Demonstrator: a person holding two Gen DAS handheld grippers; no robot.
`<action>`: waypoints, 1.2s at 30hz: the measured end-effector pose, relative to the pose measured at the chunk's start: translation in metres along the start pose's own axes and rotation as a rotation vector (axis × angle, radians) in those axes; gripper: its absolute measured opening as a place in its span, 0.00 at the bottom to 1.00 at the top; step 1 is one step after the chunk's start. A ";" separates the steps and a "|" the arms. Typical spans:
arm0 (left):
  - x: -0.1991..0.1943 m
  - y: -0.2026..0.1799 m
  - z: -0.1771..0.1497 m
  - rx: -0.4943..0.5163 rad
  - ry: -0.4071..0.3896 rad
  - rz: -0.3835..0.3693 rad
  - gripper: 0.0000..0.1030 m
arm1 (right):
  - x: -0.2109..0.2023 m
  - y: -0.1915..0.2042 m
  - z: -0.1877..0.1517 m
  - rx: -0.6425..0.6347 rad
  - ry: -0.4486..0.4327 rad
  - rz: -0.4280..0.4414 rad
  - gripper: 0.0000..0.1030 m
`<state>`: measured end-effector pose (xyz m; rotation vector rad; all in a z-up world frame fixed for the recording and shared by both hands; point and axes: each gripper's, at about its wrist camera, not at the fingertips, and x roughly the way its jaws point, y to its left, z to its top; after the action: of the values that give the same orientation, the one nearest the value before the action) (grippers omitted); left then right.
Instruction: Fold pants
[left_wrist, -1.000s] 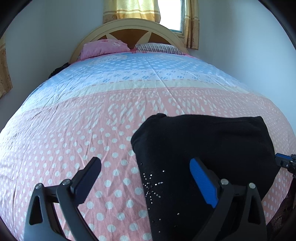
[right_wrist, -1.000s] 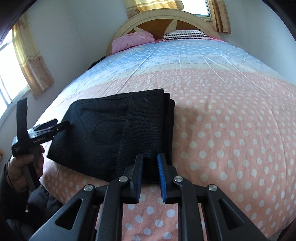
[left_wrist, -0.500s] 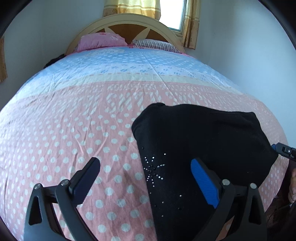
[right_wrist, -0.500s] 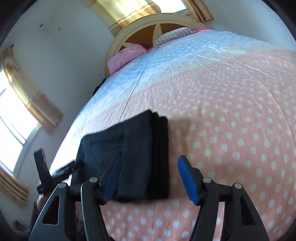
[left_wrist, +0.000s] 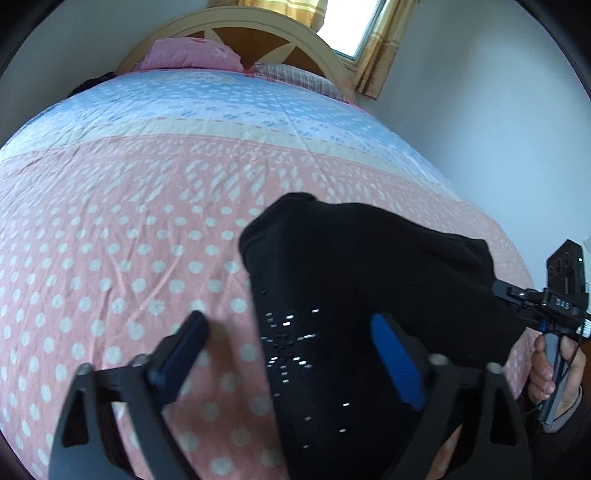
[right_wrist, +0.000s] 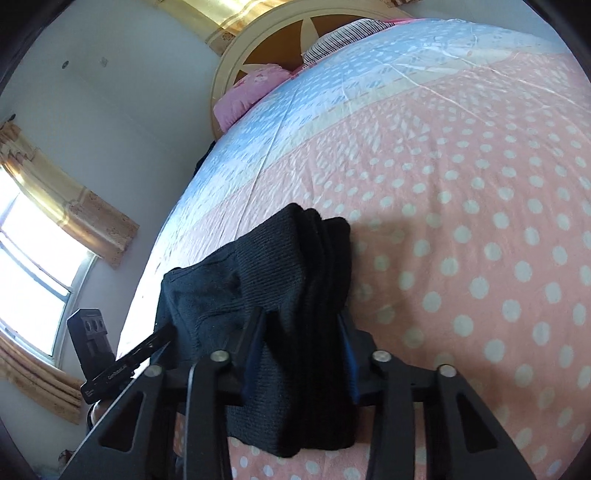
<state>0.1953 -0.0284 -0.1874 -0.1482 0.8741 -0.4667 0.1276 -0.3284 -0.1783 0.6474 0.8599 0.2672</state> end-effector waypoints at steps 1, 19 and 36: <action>0.001 -0.002 0.000 0.002 0.006 -0.025 0.67 | -0.003 0.003 -0.001 -0.006 -0.009 0.005 0.29; -0.048 0.005 0.012 -0.026 -0.109 -0.056 0.17 | 0.019 0.103 0.025 -0.258 0.013 0.017 0.24; -0.140 0.112 0.016 -0.121 -0.282 0.260 0.17 | 0.160 0.247 0.039 -0.491 0.148 0.145 0.23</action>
<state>0.1674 0.1332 -0.1138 -0.2031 0.6332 -0.1444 0.2684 -0.0779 -0.1040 0.2313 0.8479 0.6408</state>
